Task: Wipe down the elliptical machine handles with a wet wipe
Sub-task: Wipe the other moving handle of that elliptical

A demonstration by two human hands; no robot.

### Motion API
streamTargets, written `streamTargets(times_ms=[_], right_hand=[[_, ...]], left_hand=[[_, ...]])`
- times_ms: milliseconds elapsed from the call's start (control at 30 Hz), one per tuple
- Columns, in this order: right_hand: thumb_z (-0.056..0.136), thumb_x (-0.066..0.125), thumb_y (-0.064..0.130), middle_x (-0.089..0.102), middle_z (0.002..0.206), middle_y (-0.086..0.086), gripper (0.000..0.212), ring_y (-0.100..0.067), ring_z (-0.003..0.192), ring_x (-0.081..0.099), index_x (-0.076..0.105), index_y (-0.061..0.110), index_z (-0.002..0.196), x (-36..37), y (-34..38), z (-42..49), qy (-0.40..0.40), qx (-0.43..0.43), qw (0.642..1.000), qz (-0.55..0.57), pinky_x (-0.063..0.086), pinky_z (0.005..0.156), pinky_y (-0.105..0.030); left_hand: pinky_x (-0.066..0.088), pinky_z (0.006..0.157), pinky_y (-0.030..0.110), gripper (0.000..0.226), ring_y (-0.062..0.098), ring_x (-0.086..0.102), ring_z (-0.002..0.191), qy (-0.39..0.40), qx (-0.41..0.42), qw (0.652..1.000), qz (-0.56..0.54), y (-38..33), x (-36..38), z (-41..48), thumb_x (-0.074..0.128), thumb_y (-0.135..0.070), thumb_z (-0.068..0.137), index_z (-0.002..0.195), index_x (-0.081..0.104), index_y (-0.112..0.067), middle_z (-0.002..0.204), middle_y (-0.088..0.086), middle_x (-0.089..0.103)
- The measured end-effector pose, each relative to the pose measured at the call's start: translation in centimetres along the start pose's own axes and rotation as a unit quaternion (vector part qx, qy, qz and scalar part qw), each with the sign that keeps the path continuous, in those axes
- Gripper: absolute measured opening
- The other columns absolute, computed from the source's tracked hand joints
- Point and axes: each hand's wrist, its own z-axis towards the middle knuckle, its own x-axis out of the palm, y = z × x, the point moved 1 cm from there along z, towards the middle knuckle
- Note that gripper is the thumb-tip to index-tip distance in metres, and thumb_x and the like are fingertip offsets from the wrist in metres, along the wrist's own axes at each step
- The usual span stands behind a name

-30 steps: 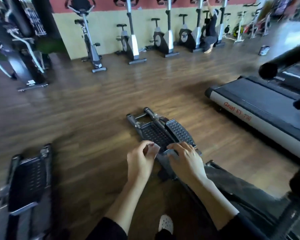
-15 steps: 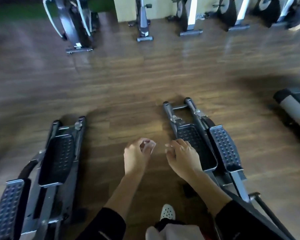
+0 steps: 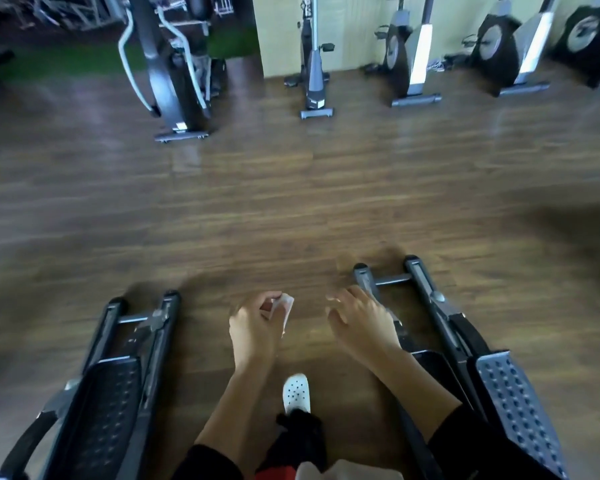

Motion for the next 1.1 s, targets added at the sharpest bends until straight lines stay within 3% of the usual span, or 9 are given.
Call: streamTargets(times_ms=[67, 133, 200, 333, 467, 667, 767, 967, 1100], right_hand=[[0.094, 0.051, 0.031, 0.06, 0.12, 0.002, 0.029, -0.02, 0.114, 0.055, 0.061, 0.024, 0.12, 0.0, -0.2, 5.8, -0.012, 0.018, 1.0, 0.0, 0.044, 0.086, -0.032], [0.093, 0.052, 0.031, 0.06, 0.12, 0.003, 0.029, -0.02, 0.114, 0.054, 0.061, 0.026, 0.12, -0.7, -0.2, 11.4, -0.021, 0.037, 0.999, 0.002, 0.045, 0.086, -0.033], [0.092, 0.053, 0.029, 0.06, 0.118, 0.003, 0.028, -0.023, 0.111, 0.055, 0.062, 0.025, 0.118, -1.6, -0.2, 16.7, -0.044, 0.048, 0.998, 0.011, 0.046, 0.084, -0.035], [0.091, 0.053, 0.027, 0.062, 0.115, 0.001, 0.027, -0.026, 0.108, 0.056, 0.063, 0.026, 0.117, -2.9, -1.6, 26.1, -0.067, 0.081, 0.994, 0.016, 0.046, 0.083, -0.035], [0.092, 0.051, 0.029, 0.06, 0.118, 0.003, 0.027, -0.023, 0.112, 0.055, 0.062, 0.027, 0.117, -3.6, -5.5, 33.9, -0.071, 0.126, 0.989, 0.014, 0.046, 0.085, -0.034], [0.091, 0.053, 0.028, 0.061, 0.116, 0.002, 0.026, -0.024, 0.109, 0.056, 0.063, 0.024, 0.115, -5.4, -12.5, 47.7, -0.094, 0.147, 0.985, 0.013, 0.046, 0.082, -0.034], [0.092, 0.053, 0.029, 0.061, 0.116, 0.002, 0.026, -0.024, 0.111, 0.055, 0.063, 0.024, 0.116, -7.6, -15.9, 54.7, -0.095, 0.163, 0.982, 0.01, 0.045, 0.082, -0.033], [0.089, 0.051, 0.028, 0.061, 0.107, 0.0, 0.021, -0.026, 0.104, 0.057, 0.061, 0.019, 0.104, -13.6, -23.0, 66.5, -0.116, 0.18, 0.977, -0.019, 0.047, 0.077, -0.033], [0.09, 0.049, 0.031, 0.061, 0.115, 0.003, 0.028, -0.022, 0.108, 0.057, 0.061, 0.025, 0.115, -16.7, -28.8, 70.6, -0.142, 0.225, 0.964, -0.016, 0.047, 0.083, -0.031]], left_hand=[[0.054, 0.067, 0.026, 0.007, 0.002, 0.063, 0.052, 0.014, 0.014, 1.0, 0.001, -1.1, 1.3, 6.1, 0.074, -0.035, 0.081, 0.079, 0.071, -0.029, 0.06, -0.011, 0.067], [0.044, 0.058, 0.007, 0.015, -0.005, 0.058, 0.048, 0.035, 0.03, 0.999, 0.01, -2.9, 2.4, 12.0, 0.074, -0.029, 0.082, 0.071, 0.065, -0.034, 0.052, -0.013, 0.062], [0.04, 0.057, 0.004, 0.024, -0.007, 0.059, 0.055, 0.052, 0.04, 0.998, 0.02, -5.0, 3.6, 17.8, 0.072, -0.026, 0.083, 0.067, 0.06, -0.04, 0.054, -0.013, 0.063], [0.038, 0.06, 0.006, 0.012, 0.001, 0.063, 0.061, 0.083, 0.052, 0.995, 0.037, -7.5, 7.4, 28.2, 0.072, -0.027, 0.082, 0.074, 0.068, -0.035, 0.057, -0.012, 0.064], [0.039, 0.064, 0.006, 0.011, -0.009, 0.06, 0.065, 0.111, 0.072, 0.99, 0.037, -9.9, 12.8, 36.1, 0.074, -0.024, 0.08, 0.076, 0.069, -0.033, 0.059, -0.017, 0.062], [0.054, 0.073, 0.032, 0.006, 0.012, 0.067, 0.069, 0.121, 0.095, 0.988, 0.011, -14.2, 22.7, 48.8, 0.076, -0.024, 0.078, 0.08, 0.073, -0.028, 0.066, -0.009, 0.068], [0.057, 0.069, 0.038, 0.006, 0.014, 0.068, 0.057, 0.148, 0.086, 0.985, -0.001, -17.9, 27.9, 54.7, 0.074, -0.028, 0.079, 0.077, 0.07, -0.033, 0.061, -0.01, 0.067], [0.055, 0.061, 0.029, 0.001, 0.012, 0.065, 0.049, 0.18, 0.113, 0.977, -0.022, -26.7, 38.2, 64.3, 0.073, -0.026, 0.081, 0.081, 0.072, -0.026, 0.06, -0.007, 0.066], [0.052, 0.058, 0.028, 0.005, 0.012, 0.066, 0.05, 0.229, 0.139, 0.963, -0.035, -30.9, 46.3, 68.4, 0.073, -0.028, 0.081, 0.082, 0.071, -0.024, 0.063, -0.005, 0.067]])
